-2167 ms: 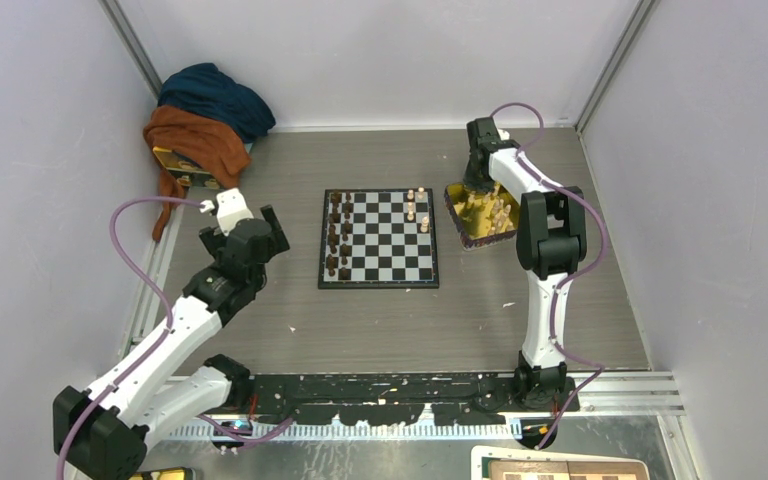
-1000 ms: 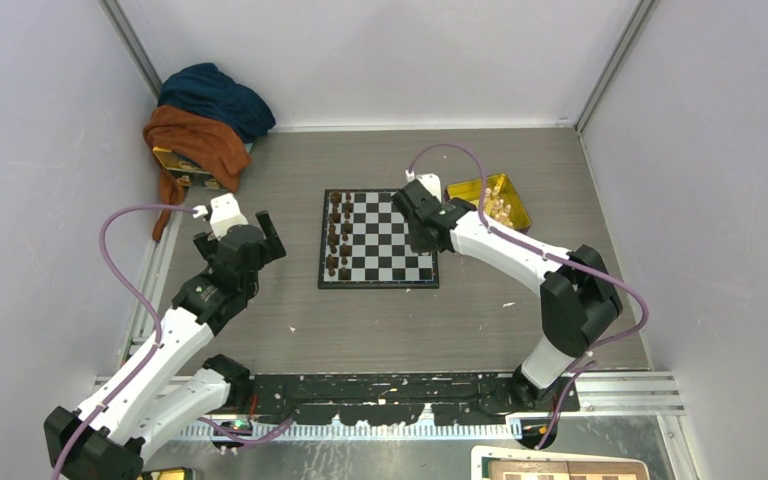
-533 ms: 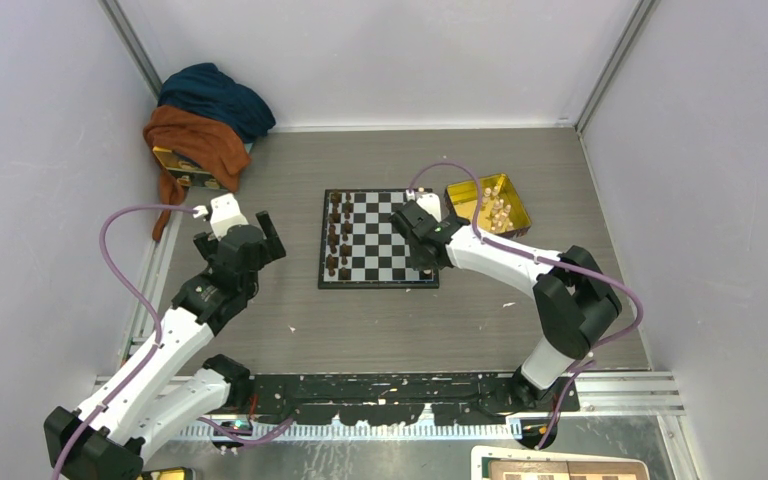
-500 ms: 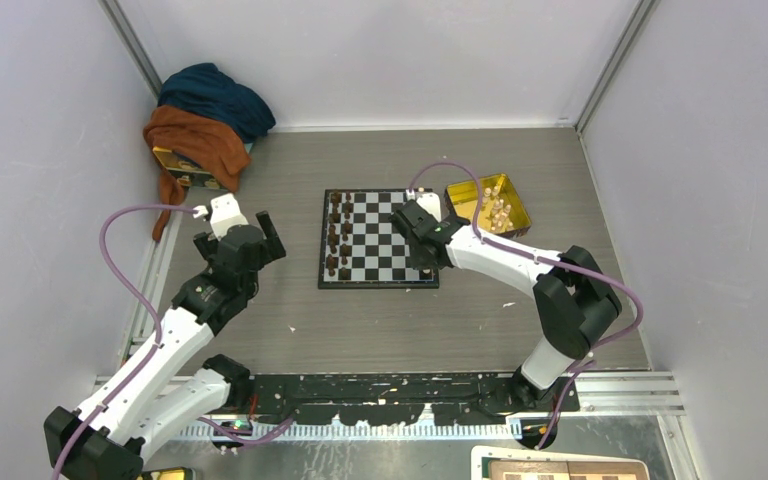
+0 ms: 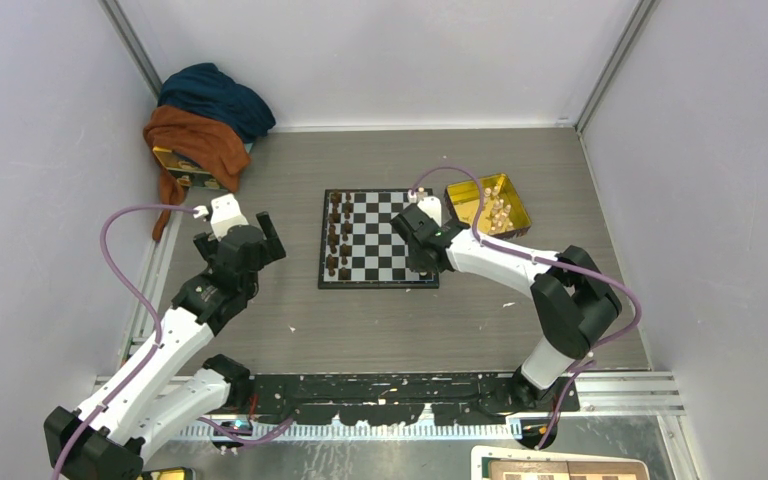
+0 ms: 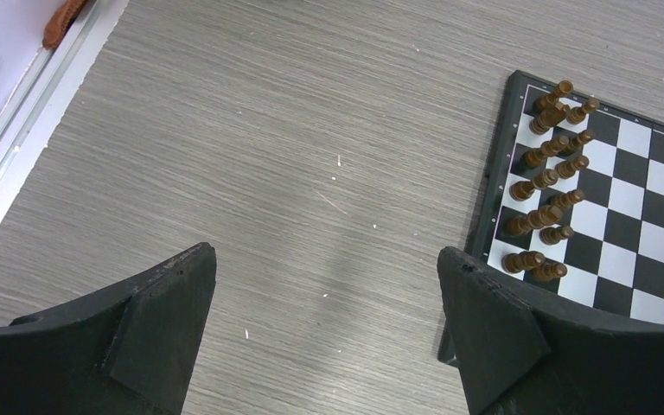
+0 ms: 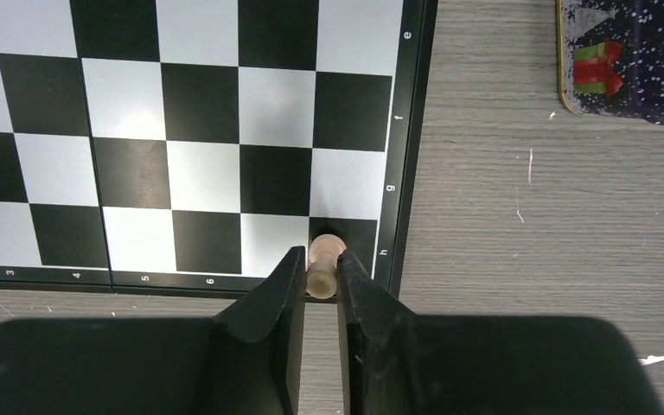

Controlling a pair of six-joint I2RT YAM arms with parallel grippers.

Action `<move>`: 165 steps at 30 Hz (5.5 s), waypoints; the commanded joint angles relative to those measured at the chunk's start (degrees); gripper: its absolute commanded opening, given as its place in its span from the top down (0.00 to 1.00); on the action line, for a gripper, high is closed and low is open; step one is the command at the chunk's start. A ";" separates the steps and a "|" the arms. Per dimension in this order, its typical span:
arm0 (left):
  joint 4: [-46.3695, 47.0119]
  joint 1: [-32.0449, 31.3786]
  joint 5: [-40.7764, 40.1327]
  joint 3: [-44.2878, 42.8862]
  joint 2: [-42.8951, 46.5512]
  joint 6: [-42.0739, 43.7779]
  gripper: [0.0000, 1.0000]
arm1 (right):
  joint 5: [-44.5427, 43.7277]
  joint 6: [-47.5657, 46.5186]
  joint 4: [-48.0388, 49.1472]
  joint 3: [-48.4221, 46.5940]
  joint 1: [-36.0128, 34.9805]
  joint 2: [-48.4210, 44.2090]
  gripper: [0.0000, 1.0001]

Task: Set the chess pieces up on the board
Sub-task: Place the chess piece on the chessboard, then pick up the chess piece from the storage box, then place the chess piece on the chessboard.

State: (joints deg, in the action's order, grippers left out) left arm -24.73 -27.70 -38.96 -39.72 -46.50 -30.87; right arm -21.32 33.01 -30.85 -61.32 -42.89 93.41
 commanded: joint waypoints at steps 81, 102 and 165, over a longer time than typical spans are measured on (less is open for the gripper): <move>4.51 -0.60 -2.77 -2.10 -5.56 2.03 0.00 | 0.84 -5.30 -2.26 -26.04 25.82 11.66 0.60; 6.98 -0.60 -2.53 -2.45 -11.11 2.40 0.00 | 2.26 -7.26 0.02 -33.25 34.69 23.04 0.60; 2.38 -0.66 -0.80 -0.28 -3.67 1.00 0.00 | 4.87 -7.68 -5.86 -20.01 17.91 -0.24 0.99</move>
State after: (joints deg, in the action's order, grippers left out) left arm -23.05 -28.03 -39.79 -39.94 -51.07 -29.54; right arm -15.77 24.14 -36.05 -83.40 -22.04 97.69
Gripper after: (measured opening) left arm 0.996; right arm 0.242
